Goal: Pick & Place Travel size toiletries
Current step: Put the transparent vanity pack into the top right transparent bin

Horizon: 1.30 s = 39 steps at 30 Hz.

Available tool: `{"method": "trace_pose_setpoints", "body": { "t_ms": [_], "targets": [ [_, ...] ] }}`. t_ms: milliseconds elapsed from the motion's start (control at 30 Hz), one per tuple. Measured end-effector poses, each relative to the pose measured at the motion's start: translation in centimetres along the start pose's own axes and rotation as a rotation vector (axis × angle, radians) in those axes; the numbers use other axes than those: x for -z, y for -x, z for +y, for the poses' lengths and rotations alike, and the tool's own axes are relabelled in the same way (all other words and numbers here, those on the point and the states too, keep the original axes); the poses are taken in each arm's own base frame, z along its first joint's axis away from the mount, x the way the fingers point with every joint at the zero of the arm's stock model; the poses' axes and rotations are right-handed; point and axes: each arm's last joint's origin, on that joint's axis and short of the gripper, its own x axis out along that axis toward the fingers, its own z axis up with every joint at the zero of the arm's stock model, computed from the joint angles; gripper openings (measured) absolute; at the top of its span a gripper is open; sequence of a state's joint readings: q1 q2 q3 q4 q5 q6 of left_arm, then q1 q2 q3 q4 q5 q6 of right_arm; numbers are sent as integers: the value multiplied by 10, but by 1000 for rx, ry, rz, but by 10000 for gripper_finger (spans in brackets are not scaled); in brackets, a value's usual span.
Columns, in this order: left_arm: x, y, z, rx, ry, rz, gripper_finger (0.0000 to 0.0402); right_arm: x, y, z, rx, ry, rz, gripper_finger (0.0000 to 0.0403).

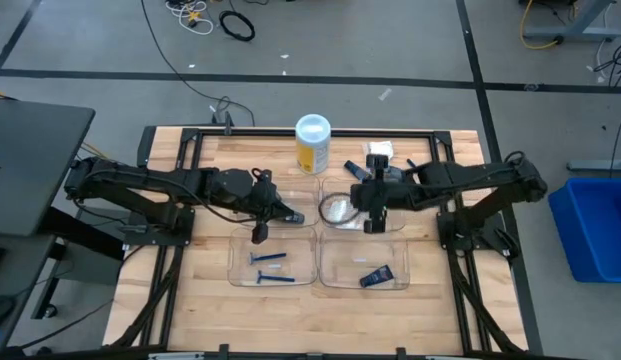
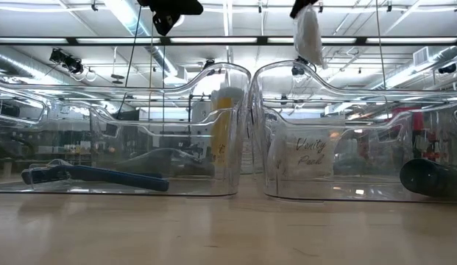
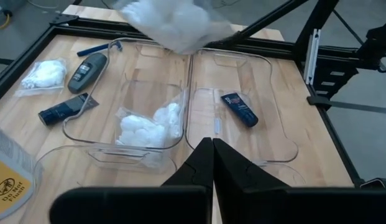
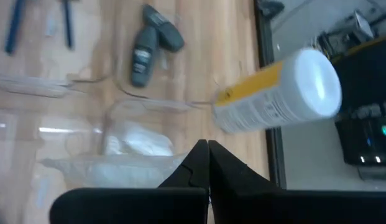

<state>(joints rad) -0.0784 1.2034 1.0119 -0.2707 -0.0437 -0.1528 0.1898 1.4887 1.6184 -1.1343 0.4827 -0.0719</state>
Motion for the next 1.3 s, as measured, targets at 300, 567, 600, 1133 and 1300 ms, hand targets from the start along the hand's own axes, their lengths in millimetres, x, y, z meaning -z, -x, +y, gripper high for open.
{"method": "trace_pose_setpoints", "body": {
  "t_ms": [300, 567, 600, 1133, 1300],
  "targets": [
    [0, 0, 1, -46, 0, -7, 4, 8, -17, -34, -15, -63, 64, 0],
    [0, 0, 1, -49, 0, -7, 5, 13, -25, -52, -20, -124, 91, 0],
    [0, 0, 1, -51, 0, -7, 4, 14, -27, -53, -19, -130, 98, 0],
    [0, 0, 2, -69, 0, -10, 6, 73, -106, -16, -136, -109, 315, 0],
    [0, 0, 2, -74, 1, -11, 4, 88, -119, -7, -148, -76, 355, 0]
  ]
}}
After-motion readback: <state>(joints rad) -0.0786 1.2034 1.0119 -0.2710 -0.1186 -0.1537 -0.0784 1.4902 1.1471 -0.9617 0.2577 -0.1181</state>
